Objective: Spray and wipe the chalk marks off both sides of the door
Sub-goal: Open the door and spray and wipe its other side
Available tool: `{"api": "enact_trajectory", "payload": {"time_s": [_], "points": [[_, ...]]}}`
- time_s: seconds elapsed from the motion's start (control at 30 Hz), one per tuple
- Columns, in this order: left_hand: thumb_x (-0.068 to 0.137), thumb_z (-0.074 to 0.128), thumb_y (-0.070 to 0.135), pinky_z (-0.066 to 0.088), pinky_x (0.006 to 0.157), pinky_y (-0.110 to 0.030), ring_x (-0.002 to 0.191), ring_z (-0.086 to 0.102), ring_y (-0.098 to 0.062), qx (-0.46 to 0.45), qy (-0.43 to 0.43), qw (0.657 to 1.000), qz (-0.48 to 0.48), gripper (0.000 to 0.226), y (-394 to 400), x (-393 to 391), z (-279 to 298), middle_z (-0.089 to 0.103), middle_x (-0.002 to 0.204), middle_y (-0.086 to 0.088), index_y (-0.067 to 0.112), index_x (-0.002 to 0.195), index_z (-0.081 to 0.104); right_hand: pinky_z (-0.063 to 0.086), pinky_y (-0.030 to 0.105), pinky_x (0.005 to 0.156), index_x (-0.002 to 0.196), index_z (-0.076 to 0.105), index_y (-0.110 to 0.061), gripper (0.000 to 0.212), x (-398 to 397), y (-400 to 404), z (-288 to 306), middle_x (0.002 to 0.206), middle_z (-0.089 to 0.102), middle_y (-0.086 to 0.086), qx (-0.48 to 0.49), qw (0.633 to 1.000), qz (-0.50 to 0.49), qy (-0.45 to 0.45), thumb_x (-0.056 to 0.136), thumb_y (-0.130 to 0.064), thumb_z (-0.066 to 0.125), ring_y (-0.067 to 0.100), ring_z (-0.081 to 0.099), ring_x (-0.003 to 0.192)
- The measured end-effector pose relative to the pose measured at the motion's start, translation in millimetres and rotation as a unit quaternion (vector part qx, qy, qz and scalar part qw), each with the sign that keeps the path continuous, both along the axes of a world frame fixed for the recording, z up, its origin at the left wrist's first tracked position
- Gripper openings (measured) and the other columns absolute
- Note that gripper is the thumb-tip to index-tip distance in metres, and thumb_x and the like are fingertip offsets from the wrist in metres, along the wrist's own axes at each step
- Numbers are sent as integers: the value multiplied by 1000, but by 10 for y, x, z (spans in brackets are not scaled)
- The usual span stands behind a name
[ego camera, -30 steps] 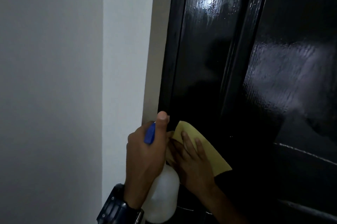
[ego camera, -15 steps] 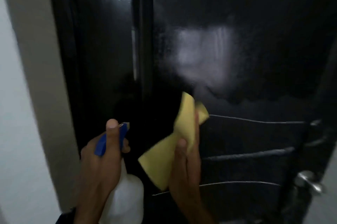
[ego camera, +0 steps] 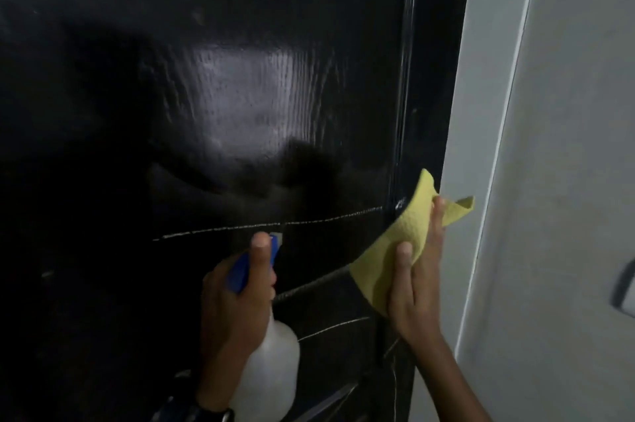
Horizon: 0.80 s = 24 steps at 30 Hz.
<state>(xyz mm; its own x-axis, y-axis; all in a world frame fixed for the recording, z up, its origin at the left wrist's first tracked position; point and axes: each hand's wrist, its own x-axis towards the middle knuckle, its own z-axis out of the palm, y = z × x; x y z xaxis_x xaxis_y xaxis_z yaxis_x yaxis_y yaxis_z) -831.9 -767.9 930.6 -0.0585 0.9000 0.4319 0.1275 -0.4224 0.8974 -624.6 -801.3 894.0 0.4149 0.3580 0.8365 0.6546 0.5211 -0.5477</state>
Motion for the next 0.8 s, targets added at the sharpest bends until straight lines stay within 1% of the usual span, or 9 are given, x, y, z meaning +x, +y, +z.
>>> {"api": "enact_trajectory", "payload": {"time_s": [0.1, 0.17, 0.23, 0.33, 0.43, 0.53, 0.6, 0.7, 0.8], "points": [[54, 21, 105, 47, 69, -27, 67, 66, -7, -2, -11, 1000, -7, 99, 71, 405, -45, 68, 64, 6, 28, 84, 77, 16, 66, 119, 154, -6, -54, 64, 462, 563, 197, 166, -2, -24, -54, 998, 8, -29, 104, -38, 31, 17, 5, 156], [64, 24, 96, 46, 70, -24, 71, 66, -1, 3, 6, 1000, -5, 82, 123, 635, -83, 71, 69, 10, 37, 88, 76, 10, 63, 121, 155, -7, -51, 62, 673, 879, 168, 167, -4, -19, -74, 993, 26, -85, 105, -42, 29, 18, -1, 156], [67, 25, 95, 48, 68, -27, 68, 66, -3, 7, 11, 1000, 11, 74, 192, 822, -124, 70, 68, 10, 40, 73, 73, 5, 62, 122, 159, -5, -36, 65, 682, 1202, 284, 168, -10, -12, -91, 983, 17, -156, 105, -47, 28, 22, -8, 156], [65, 26, 100, 49, 60, -27, 56, 63, -11, 21, -10, 999, 49, 88, 311, 1025, -173, 65, 58, -3, 24, 61, 70, 2, 61, 122, 161, 2, -16, 79, 702, 1531, 211, 169, -9, 1, -99, 976, -42, -190, 101, -57, 31, 35, -5, 155], [64, 33, 97, 45, 52, -14, 55, 62, -10, 32, -54, 995, 80, 94, 386, 1181, -198, 64, 59, -4, 13, 73, 75, 0, 57, 123, 161, 2, -17, 83, 656, 1624, -213, 169, -4, 5, -86, 978, -63, -179, 98, -63, 30, 40, 3, 154], [59, 32, 102, 46, 56, -20, 60, 65, -8, 34, -50, 992, 107, 94, 439, 1271, -249, 68, 64, 3, 17, 73, 71, 5, 57, 121, 161, -1, -19, 83, 624, 1538, -1023, 169, -4, 5, -126, 970, -50, -201, 99, -63, 30, 43, 14, 150], [57, 28, 105, 44, 56, -18, 62, 66, -8, 40, -34, 991, 122, 97, 441, 1307, -264, 70, 67, 6, 18, 72, 69, 8, 58, 118, 161, -2, -19, 83, 668, 1486, -1274, 169, -5, 4, -149, 963, -43, -220, 99, -64, 30, 46, 15, 147], [64, 29, 102, 45, 55, -11, 64, 66, -8, 72, -18, 987, 145, 90, 440, 1317, -268, 70, 68, 6, 21, 68, 68, 1, 60, 120, 161, 2, -20, 82, 823, 1647, -589, 169, -6, 4, -74, 970, -56, -226, 98, -62, 33, 47, 7, 150], [79, 30, 92, 46, 60, -12, 68, 67, -11, 104, 5, 980, 171, 80, 459, 1281, -302, 70, 70, 4, 23, 69, 68, 1, 65, 118, 159, 20, -14, 79, 961, 1804, 479, 167, 14, 9, 6, 973, -94, -211, 96, -57, 41, 45, 9, 152]]}}
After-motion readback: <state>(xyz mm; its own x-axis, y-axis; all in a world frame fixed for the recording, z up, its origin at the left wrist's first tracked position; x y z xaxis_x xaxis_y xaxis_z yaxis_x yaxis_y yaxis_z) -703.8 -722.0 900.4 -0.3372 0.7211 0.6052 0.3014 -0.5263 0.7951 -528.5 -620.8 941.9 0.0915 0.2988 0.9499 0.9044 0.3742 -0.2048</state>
